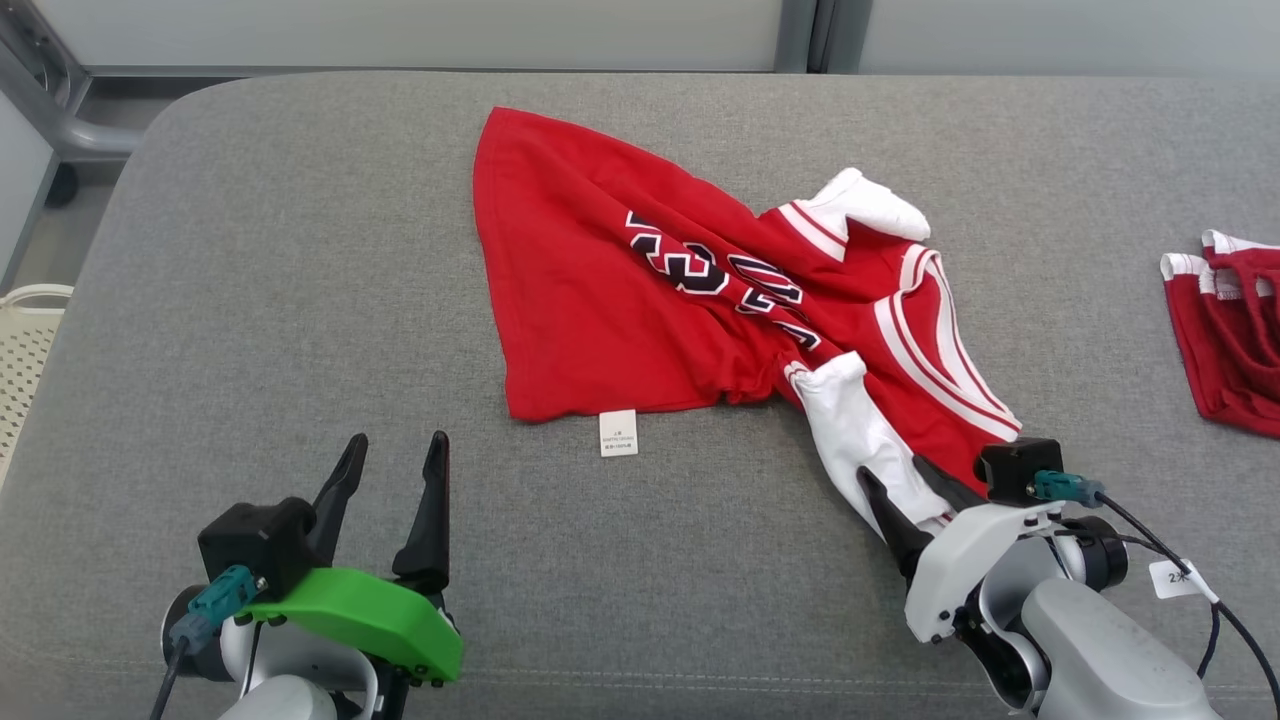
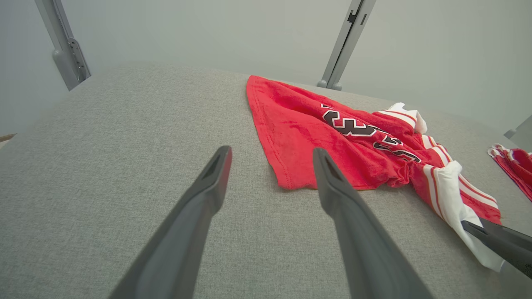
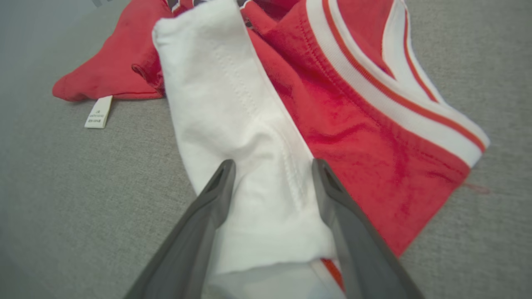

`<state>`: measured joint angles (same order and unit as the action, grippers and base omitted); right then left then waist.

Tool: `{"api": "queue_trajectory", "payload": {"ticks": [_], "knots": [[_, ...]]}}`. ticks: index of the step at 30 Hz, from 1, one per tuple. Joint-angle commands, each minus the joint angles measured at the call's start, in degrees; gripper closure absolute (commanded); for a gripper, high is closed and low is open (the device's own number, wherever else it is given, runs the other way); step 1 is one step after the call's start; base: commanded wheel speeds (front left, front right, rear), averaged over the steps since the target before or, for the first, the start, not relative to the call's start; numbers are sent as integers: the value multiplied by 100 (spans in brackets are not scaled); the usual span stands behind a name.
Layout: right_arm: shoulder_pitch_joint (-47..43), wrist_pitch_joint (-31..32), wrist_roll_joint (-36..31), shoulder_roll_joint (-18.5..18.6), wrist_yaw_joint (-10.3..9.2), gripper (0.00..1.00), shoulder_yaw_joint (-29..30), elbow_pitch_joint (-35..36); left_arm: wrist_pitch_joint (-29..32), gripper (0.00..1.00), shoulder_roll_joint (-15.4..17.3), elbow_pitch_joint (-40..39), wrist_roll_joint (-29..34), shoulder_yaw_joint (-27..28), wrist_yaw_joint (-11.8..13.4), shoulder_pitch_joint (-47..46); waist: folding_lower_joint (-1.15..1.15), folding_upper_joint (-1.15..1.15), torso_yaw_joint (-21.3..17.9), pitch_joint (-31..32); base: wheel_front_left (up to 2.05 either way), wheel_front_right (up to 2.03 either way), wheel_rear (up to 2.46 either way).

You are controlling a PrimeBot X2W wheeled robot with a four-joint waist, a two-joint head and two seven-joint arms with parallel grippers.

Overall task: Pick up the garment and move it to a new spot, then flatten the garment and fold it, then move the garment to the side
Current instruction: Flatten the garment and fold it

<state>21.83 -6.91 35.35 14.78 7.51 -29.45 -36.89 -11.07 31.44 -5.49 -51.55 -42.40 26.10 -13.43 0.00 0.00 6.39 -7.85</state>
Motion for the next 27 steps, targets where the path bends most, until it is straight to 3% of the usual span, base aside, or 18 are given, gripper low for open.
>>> {"api": "queue_trajectory", "payload": {"ticks": [1, 2, 10, 21, 24, 26, 27], "knots": [[83, -50, 70, 34, -5, 87, -83, -49, 18, 0, 19, -11, 6, 7, 19, -32, 0, 0, 0, 8, 0, 0, 0], [107, -93, 109, 43, -5, 100, -171, -74, 19, 0, 22, -11, 2, 5, 20, -25, 0, 0, -2, 15, 0, 0, 0], [312, -454, 14, 207, -4, 100, -986, 56, 14, 0, 40, -28, -22, -12, 30, 40, 0, 0, -35, 72, 0, 0, 0], [232, -635, -1011, 329, -5, 100, -1806, 463, 13, 0, 61, -63, -35, -19, 68, 91, 0, 0, -108, 123, 0, 0, 0], [164, -586, -1223, 314, -5, 55, -1951, 469, 17, 0, 65, -66, -44, -16, 74, 92, 0, 0, -121, 130, 0, 0, 0], [131, -542, -1331, 333, -5, 0, -2043, 484, 15, 0, 67, -61, -52, -11, 71, 97, 0, 0, -132, 134, 0, 0, 0], [116, -545, -1397, 354, -5, 0, -2093, 496, 13, 0, 67, -58, -57, -9, 73, 101, 0, 0, -140, 134, 0, 0, 0]]}}
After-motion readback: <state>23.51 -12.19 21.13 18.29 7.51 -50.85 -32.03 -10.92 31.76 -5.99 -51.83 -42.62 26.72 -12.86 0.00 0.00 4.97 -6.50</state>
